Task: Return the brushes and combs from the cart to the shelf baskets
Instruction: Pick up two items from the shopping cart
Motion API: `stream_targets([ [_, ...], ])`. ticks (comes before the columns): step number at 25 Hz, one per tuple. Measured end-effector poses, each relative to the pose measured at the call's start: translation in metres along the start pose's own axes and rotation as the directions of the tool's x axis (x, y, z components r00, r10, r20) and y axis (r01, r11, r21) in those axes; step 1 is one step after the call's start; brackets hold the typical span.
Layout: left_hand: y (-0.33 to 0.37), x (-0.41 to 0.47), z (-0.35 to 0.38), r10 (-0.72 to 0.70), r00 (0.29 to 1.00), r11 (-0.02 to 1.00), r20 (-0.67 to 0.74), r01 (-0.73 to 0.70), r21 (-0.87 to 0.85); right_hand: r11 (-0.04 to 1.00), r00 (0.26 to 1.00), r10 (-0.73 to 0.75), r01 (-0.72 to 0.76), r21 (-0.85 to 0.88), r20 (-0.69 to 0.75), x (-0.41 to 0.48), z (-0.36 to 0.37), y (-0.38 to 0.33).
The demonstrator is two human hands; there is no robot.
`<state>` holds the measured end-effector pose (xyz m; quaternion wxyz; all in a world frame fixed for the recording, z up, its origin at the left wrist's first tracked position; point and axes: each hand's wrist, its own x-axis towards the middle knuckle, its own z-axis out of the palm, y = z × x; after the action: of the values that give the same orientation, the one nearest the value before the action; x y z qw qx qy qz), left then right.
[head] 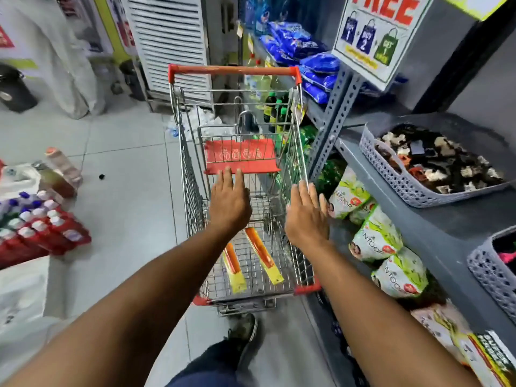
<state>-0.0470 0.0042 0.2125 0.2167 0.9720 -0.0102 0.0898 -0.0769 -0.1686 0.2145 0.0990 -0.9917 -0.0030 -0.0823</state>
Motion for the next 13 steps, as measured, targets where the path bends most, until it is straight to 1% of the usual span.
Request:
stream_targets([
  [4,-0.037,0.010,0.034,-0.117,0.989,0.993,0.091,0.117,0.004,0.999,0.993,-0.008,0.002,0.052,0.116,0.020,0.045,-0.006],
  [6,-0.050,0.013,0.050,-0.194,0.969,0.977,0.156,0.206,-0.064,0.996,0.980,0.005,-0.022,0.083,0.200,0.026,0.066,-0.007],
  [8,-0.060,0.014,0.068,-0.281,0.930,0.927,0.235,0.327,-0.185,0.993,0.956,0.026,-0.058,0.103,0.291,0.030,0.089,-0.008],
  [10,-0.072,0.014,0.090,-0.404,0.863,0.821,0.303,0.489,-0.295,0.978,0.915,0.082,-0.151,0.146,0.395,0.039,0.116,-0.010],
  [12,-0.080,0.007,0.108,-0.549,0.750,0.663,0.368,0.659,-0.355,0.964,0.884,0.127,-0.216,0.153,0.449,0.044,0.137,-0.009],
  [13,-0.085,0.003,0.118,-0.609,0.687,0.592,0.396,0.726,-0.350,0.961,0.866,0.146,-0.239,0.140,0.478,0.046,0.149,-0.007],
])
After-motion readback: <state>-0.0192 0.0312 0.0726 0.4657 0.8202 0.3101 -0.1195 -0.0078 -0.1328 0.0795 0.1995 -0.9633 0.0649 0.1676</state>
